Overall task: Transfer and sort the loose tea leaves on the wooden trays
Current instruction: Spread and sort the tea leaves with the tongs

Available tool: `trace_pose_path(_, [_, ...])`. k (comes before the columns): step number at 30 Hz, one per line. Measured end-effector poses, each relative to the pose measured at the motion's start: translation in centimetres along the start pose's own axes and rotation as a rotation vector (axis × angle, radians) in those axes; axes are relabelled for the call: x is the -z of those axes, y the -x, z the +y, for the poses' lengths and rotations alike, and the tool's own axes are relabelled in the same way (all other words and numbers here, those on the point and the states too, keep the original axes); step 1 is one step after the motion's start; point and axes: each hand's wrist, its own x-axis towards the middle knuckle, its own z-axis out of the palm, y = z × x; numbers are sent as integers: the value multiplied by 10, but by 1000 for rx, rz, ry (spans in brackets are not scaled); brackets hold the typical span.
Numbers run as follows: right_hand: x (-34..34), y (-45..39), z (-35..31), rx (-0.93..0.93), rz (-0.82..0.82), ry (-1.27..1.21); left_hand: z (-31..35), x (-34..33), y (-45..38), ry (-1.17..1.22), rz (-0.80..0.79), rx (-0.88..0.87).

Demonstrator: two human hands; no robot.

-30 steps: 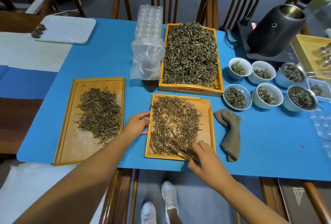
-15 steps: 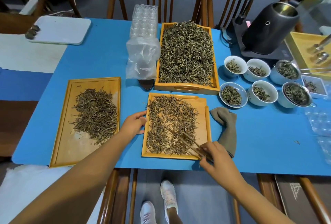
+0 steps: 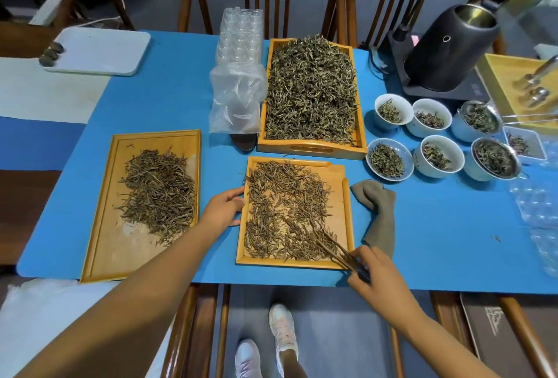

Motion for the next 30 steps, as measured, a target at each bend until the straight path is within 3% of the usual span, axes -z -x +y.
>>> trace_pose_path(18, [10,2,1,16,17,42,-3,1,-3,-3,-5,-4])
trace_pose_path(25, [11,-42,-28,66,95,6,-4,1,-5,-19,3,-4])
trace_pose_path(30, [3,-65,-39,34,59,16,-3,2,-4,-17,10,-5])
